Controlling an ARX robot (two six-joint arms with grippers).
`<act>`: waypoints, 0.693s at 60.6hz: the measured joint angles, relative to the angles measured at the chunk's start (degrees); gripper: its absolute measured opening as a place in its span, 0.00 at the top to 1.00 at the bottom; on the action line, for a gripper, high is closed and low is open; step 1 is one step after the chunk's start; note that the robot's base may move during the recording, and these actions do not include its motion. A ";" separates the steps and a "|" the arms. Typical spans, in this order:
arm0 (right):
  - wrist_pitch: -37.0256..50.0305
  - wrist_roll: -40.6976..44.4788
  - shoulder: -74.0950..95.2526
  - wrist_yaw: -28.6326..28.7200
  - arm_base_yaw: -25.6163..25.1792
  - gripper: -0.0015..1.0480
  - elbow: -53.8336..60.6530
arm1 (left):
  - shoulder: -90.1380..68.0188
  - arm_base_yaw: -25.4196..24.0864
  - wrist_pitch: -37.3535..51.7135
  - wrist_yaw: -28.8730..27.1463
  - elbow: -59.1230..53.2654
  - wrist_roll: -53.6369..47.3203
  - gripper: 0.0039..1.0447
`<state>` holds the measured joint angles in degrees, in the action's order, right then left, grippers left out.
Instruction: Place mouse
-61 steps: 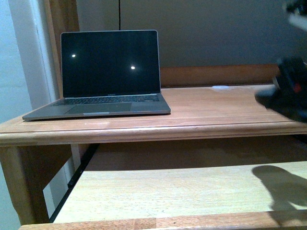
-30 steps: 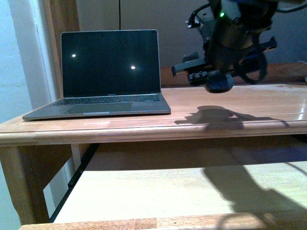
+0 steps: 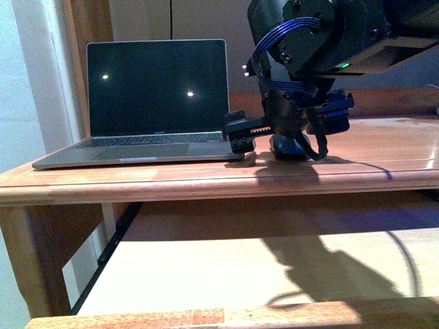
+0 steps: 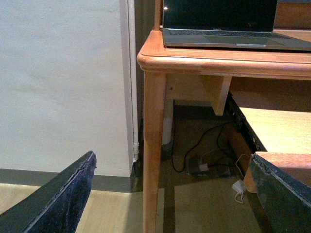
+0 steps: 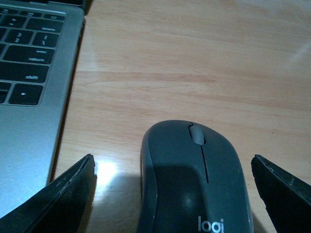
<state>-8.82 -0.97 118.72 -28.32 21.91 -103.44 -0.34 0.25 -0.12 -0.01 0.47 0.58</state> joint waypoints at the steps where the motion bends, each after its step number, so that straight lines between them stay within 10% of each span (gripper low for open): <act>1: 0.22 -0.63 -0.39 0.66 -0.13 0.07 0.42 | 0.00 0.00 0.00 0.00 0.02 0.00 0.07; 21: 17.81 -7.48 -29.27 24.59 -12.39 0.07 29.31 | 0.00 0.00 0.00 0.00 0.02 0.00 0.07; 42: 21.55 1.86 -61.53 65.13 -37.18 0.07 71.78 | 0.00 0.00 0.00 0.00 0.02 0.00 0.07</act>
<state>12.73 0.89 57.19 36.82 -15.27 -31.66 -0.34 0.25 -0.12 -0.01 0.49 0.58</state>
